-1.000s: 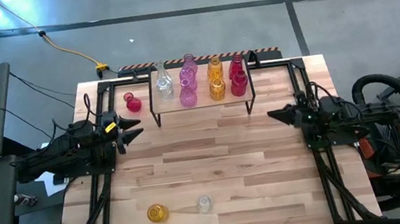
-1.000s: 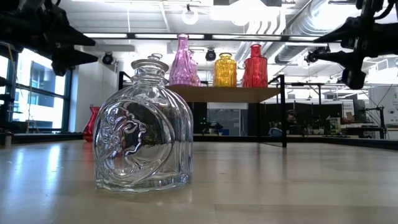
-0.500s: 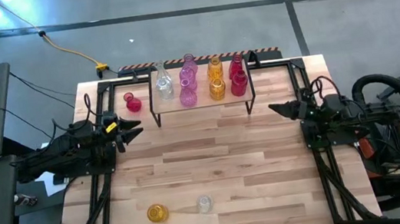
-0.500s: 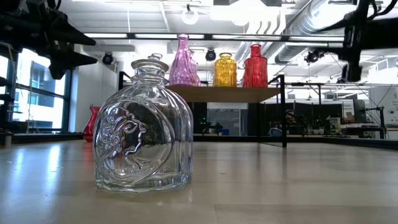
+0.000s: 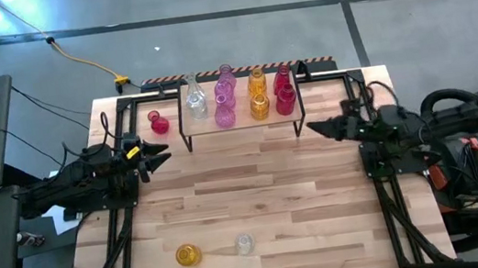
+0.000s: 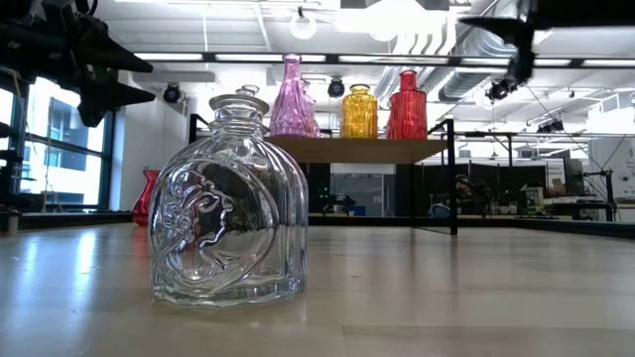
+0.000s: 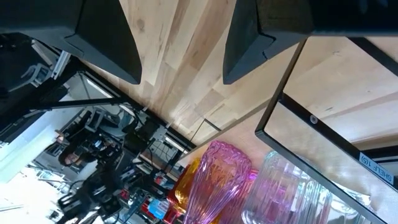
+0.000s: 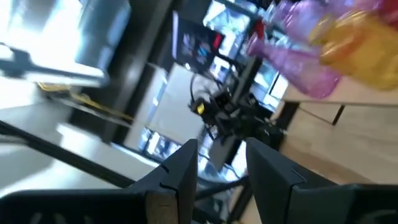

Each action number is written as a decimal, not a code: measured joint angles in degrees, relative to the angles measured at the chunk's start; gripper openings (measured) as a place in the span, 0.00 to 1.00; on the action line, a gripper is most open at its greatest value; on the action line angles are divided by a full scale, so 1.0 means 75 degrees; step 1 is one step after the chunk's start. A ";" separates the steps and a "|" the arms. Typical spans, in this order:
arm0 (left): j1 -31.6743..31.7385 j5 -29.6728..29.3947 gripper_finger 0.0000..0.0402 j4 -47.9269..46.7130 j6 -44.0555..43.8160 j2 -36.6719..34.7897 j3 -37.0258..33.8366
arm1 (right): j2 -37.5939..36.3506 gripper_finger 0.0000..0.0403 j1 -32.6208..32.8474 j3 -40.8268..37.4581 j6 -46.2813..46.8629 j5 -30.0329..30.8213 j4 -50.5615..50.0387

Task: Sort vases onto shelf
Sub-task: Put the transparent vase on the shelf aligned with the other transparent vase

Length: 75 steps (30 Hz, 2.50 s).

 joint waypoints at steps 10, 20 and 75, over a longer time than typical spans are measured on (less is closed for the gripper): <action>-0.0001 0.0017 0.54 -0.0070 0.0198 0.0000 0.0000 | 0.3532 0.29 0.0248 0.3115 -0.0709 -0.0963 -0.1918; 0.0000 0.0015 0.54 -0.0341 0.0201 0.0003 -0.0003 | 0.6396 0.29 0.0974 0.5931 0.0086 -0.1621 -0.4362; -0.0002 0.0431 0.54 -0.0490 0.0179 0.0000 -0.0003 | 1.2395 0.29 0.2581 1.0945 0.1912 -0.1987 -0.7474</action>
